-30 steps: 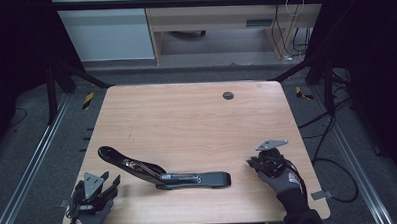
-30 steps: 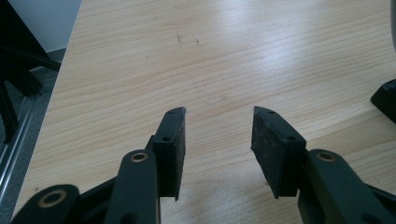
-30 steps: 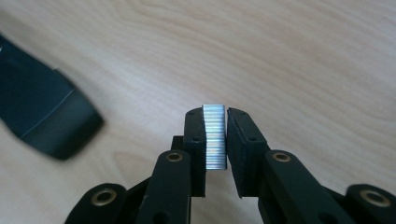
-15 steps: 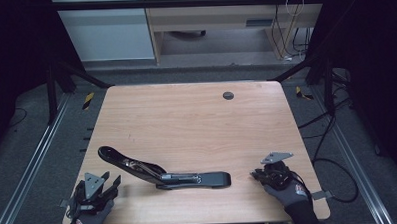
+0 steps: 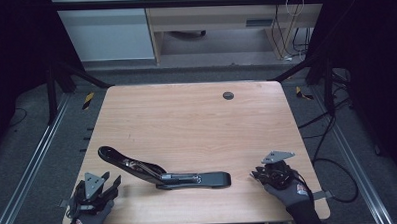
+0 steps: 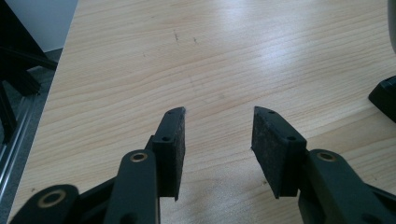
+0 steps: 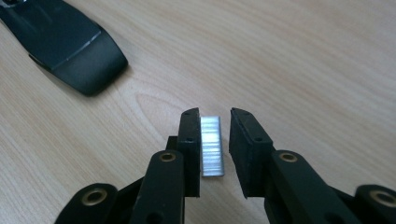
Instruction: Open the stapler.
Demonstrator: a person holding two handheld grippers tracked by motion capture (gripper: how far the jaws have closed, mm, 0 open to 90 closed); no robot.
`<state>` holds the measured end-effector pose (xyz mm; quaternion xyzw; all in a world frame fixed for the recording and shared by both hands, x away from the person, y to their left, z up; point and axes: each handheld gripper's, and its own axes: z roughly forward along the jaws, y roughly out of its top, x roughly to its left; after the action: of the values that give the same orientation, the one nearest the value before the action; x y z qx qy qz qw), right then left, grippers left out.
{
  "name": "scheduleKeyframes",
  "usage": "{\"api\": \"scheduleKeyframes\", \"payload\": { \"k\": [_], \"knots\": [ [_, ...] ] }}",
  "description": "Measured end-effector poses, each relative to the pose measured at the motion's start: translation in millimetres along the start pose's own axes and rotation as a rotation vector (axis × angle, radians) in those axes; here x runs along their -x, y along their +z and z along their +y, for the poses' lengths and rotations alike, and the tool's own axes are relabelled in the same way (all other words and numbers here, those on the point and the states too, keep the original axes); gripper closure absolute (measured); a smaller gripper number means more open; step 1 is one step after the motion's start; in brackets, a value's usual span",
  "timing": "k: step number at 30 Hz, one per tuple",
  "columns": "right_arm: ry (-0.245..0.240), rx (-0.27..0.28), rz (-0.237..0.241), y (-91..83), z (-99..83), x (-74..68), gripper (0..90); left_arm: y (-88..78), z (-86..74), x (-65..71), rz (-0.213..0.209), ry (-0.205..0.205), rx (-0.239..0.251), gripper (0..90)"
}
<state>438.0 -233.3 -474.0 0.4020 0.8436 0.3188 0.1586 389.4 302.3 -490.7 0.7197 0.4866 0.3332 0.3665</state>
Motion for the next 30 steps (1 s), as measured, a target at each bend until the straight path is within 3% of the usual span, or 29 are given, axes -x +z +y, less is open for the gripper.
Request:
{"api": "scheduleKeyframes", "payload": {
  "k": [3, 10, 17, 19, 30],
  "knots": [
    [-0.017, 0.016, -0.016, -6.7, 6.3, 0.8, 73.3, 0.0, 0.0, 0.0, 0.0, 0.0, 0.0, 54.1],
    [-0.029, 0.016, -0.006, -9.6, 13.7, -0.3, 71.4, 0.1, 0.0, 0.3, 0.001, -0.001, 0.002, 54.1],
    [-0.07, -0.022, 0.011, -4.3, 18.8, -1.2, 70.6, 0.2, -0.1, 0.2, 0.001, -0.001, 0.002, 54.2],
    [-0.06, -0.037, 0.032, -2.1, 18.9, -1.2, 72.9, 0.1, -0.1, 0.1, 0.0, 0.0, 0.0, 54.1],
    [-0.027, -0.082, 0.009, 3.4, 13.8, 1.6, 76.5, 0.4, -0.2, 0.3, 0.001, -0.002, 0.001, 54.1]
  ]
}}
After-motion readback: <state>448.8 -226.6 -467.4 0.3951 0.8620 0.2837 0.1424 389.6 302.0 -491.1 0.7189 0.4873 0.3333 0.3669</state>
